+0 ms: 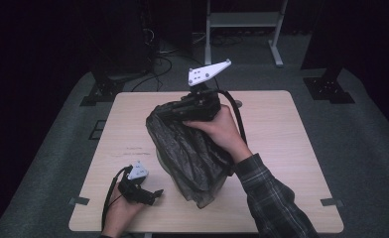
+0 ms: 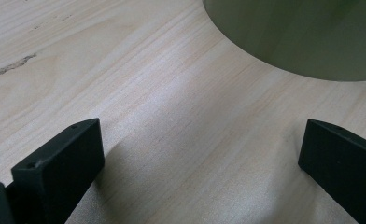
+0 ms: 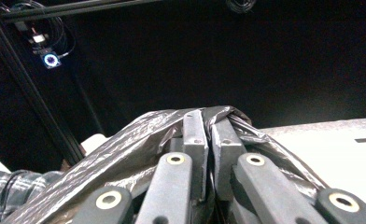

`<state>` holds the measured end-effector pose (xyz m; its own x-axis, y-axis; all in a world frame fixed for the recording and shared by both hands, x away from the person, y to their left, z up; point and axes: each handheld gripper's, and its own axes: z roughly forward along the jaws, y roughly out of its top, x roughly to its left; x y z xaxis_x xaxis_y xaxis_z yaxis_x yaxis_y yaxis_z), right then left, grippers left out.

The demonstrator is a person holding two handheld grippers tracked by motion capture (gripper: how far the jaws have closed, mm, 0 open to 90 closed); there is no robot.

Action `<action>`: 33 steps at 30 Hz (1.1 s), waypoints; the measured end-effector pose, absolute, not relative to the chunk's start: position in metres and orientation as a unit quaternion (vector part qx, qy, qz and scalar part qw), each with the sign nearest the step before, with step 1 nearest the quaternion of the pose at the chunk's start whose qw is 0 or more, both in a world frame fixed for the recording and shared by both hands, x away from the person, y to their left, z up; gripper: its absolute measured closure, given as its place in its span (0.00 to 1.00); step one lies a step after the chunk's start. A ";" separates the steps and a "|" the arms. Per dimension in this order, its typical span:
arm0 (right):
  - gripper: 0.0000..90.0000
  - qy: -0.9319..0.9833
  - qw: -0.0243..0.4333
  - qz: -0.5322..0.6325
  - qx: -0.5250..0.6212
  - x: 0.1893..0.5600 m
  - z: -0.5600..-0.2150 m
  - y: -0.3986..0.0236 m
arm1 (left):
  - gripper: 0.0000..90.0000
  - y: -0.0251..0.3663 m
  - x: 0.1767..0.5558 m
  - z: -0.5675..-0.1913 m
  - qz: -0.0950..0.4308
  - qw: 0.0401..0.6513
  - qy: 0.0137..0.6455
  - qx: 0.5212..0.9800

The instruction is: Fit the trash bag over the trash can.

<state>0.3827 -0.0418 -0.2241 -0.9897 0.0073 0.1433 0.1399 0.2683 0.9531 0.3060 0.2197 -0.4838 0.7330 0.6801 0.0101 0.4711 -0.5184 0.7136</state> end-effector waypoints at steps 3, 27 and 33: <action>0.97 -0.795 0.066 -0.601 -0.043 0.388 -0.226 -0.024 | 0.00 0.220 0.306 -0.484 0.146 0.358 0.335 0.859; 0.95 -0.814 0.081 -0.571 -0.065 0.382 -0.256 -0.041 | 0.00 0.220 0.306 -0.484 0.145 0.358 0.335 0.859; 0.94 -0.829 0.073 -0.547 -0.086 0.379 -0.266 -0.069 | 0.00 0.220 0.306 -0.484 0.146 0.359 0.335 0.859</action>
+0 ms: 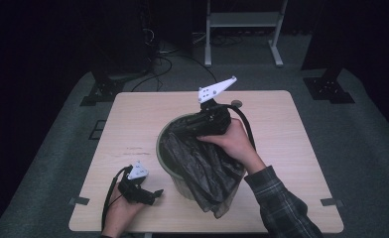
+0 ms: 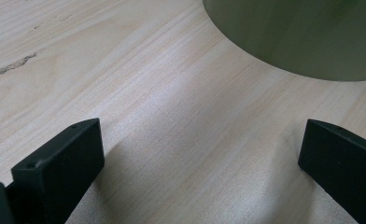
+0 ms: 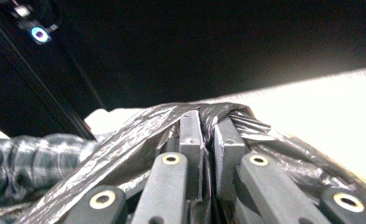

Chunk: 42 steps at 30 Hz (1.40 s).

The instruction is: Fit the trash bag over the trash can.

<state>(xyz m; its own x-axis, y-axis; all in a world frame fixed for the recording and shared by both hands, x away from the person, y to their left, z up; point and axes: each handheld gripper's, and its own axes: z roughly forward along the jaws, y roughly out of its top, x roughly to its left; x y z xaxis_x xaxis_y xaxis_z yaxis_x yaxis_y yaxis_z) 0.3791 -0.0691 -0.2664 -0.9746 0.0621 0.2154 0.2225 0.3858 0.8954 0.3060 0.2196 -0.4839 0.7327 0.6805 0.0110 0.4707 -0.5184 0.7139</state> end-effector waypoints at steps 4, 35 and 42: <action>0.94 -0.845 0.059 -0.523 -0.096 0.377 -0.270 -0.083 | 0.00 0.220 0.306 -0.484 0.147 0.358 0.336 0.859; 0.58 -0.835 -0.032 -0.522 -0.172 0.351 -0.292 -0.204 | 0.00 0.220 0.306 -0.484 0.147 0.358 0.336 0.859; 0.57 -0.819 -0.023 -0.542 -0.189 0.345 -0.306 -0.233 | 0.00 0.220 0.306 -0.484 0.147 0.358 0.336 0.858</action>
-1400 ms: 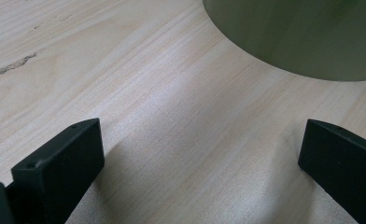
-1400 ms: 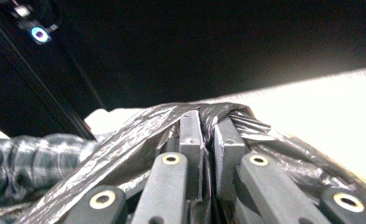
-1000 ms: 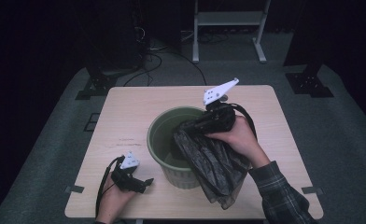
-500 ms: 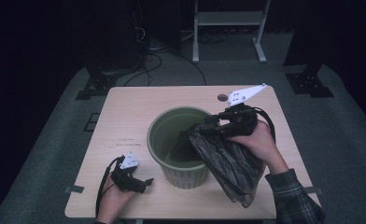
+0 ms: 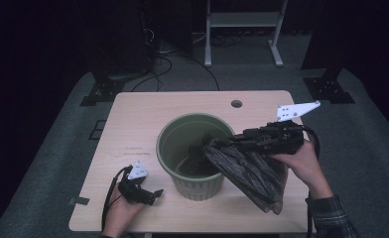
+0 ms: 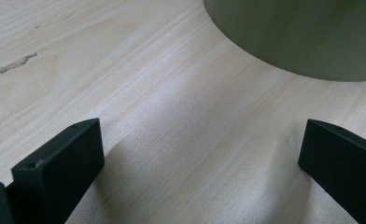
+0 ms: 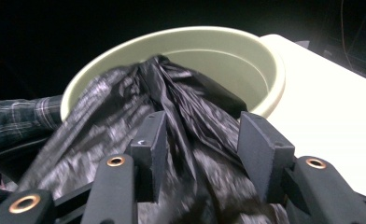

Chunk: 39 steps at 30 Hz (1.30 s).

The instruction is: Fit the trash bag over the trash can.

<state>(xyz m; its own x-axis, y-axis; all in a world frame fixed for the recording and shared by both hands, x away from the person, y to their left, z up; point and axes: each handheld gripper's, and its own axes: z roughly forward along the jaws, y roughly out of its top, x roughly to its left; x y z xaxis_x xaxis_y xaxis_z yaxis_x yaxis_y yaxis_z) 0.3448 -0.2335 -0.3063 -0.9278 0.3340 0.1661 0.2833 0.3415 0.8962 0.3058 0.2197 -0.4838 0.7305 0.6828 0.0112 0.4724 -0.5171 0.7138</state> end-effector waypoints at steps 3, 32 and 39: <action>0.71 0.820 0.016 0.539 0.192 0.346 -0.312 -0.234 | 0.00 0.220 0.306 -0.484 0.147 0.358 0.336 0.859; 1.00 0.806 0.028 0.560 0.188 0.371 -0.298 -0.210 | 0.03 0.233 0.302 -0.442 0.105 0.431 0.258 0.858; 1.00 0.809 0.027 0.557 0.185 0.374 -0.298 -0.205 | 0.11 0.238 0.300 -0.412 0.086 0.472 0.219 0.850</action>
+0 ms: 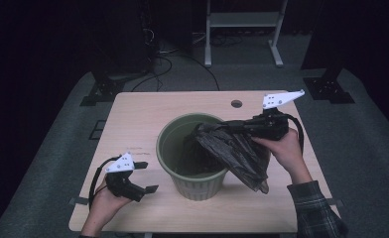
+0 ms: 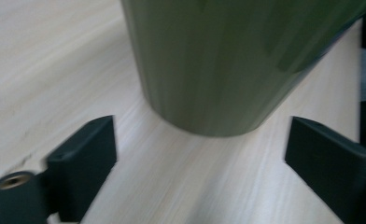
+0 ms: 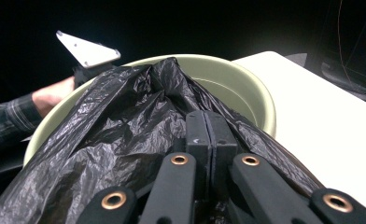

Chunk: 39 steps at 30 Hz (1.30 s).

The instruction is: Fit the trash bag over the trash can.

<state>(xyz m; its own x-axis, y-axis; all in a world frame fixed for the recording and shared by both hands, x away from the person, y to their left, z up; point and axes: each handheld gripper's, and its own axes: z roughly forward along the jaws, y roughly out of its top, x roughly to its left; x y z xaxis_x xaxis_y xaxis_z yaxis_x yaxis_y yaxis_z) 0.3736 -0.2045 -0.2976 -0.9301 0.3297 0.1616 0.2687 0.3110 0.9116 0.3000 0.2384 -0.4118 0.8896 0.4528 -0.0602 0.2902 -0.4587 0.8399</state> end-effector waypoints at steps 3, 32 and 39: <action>1.00 0.810 0.026 0.556 0.185 0.375 -0.298 -0.204 | 0.16 0.239 0.300 -0.399 0.085 0.485 0.208 0.845; 0.99 0.812 0.022 0.553 0.187 0.376 -0.302 -0.203 | 0.50 0.193 0.317 -0.285 0.104 0.540 0.095 0.830; 0.99 0.815 0.015 0.551 0.180 0.377 -0.304 -0.194 | 0.47 0.170 0.338 -0.278 0.098 0.543 0.080 0.830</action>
<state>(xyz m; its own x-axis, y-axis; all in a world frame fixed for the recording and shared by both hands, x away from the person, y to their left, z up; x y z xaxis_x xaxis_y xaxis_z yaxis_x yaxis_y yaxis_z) 0.3766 -0.1943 -0.3040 -0.9348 0.3103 0.1730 0.2761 0.3280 0.9034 0.3383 0.1698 -0.2784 0.9680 0.2392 0.0762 0.0261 -0.3979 0.9171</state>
